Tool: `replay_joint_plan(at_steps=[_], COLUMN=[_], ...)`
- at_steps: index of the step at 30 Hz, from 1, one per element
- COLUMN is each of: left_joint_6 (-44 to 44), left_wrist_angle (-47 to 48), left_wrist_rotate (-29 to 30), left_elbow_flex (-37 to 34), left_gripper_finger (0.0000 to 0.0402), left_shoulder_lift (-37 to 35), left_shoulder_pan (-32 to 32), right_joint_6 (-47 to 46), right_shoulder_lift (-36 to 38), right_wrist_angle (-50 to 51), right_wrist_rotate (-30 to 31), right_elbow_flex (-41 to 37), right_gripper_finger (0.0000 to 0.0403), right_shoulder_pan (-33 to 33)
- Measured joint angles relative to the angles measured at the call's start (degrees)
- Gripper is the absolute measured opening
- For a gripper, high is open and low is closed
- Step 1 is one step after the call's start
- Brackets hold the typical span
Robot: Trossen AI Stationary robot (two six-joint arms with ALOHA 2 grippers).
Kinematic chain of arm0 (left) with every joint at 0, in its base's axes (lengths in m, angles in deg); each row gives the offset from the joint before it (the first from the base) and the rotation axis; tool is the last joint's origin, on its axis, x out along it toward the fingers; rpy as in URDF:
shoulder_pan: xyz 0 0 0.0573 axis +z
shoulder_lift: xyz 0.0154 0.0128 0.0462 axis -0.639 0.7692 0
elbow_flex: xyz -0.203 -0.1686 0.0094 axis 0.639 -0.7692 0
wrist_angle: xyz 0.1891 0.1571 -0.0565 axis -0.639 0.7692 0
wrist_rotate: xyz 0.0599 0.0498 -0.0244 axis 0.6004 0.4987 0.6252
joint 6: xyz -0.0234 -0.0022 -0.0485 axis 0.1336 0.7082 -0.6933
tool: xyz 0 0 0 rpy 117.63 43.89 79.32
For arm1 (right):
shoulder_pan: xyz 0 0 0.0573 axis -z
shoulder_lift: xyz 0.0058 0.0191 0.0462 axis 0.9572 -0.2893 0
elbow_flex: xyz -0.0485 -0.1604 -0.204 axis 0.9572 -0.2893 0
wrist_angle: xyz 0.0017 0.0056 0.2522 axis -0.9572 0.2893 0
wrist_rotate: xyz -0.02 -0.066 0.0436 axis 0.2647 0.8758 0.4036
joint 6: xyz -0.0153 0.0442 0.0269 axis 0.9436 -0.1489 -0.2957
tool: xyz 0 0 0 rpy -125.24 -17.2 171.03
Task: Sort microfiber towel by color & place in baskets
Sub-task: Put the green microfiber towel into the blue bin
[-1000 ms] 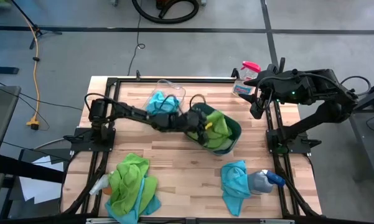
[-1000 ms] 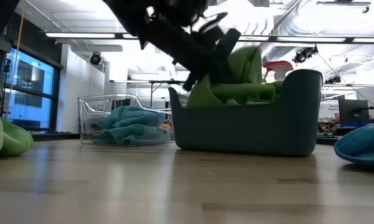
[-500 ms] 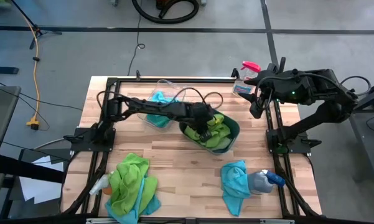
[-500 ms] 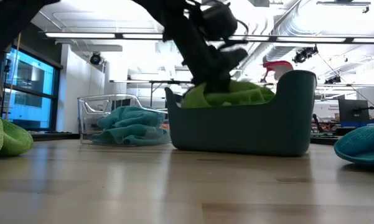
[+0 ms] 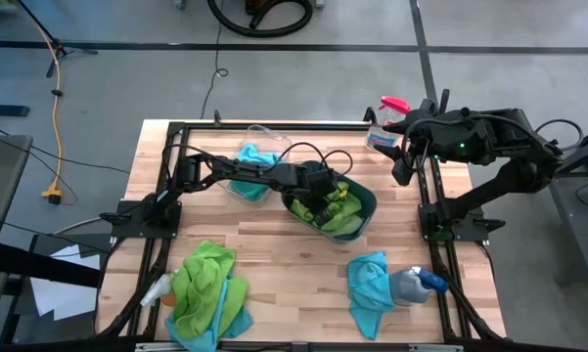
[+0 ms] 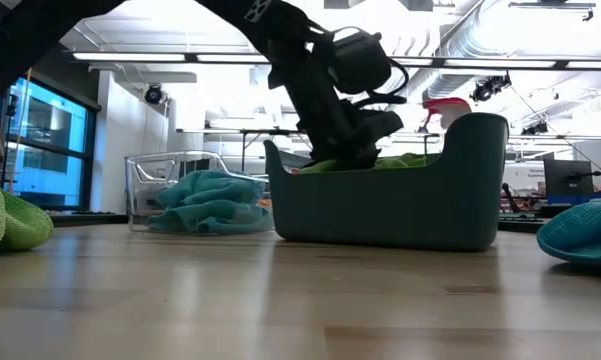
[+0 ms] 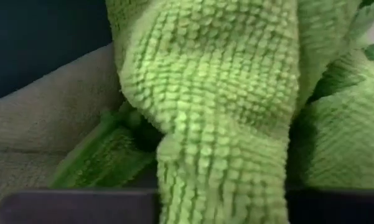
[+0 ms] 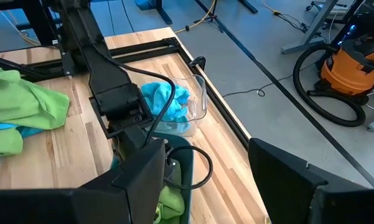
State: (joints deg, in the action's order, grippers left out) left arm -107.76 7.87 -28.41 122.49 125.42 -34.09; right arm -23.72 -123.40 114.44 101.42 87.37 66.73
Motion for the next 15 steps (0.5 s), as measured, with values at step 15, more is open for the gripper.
replay_joint_plan(at_steps=[15], left_joint_6=[2.53], left_wrist_angle=[-0.47], left_wrist_rotate=[-7.43], left_elbow_flex=[-0.22], left_gripper_finger=[0.0237], left_shoulder_lift=[-2.92], left_shoulder_pan=[0.32], right_joint_6=[0.90], right_shoulder_lift=[0.00], right_wrist_angle=[0.02], right_wrist_rotate=[0.05], right_elbow_flex=[0.00], right_gripper_finger=[0.0229], right_shoulder_pan=[0.00])
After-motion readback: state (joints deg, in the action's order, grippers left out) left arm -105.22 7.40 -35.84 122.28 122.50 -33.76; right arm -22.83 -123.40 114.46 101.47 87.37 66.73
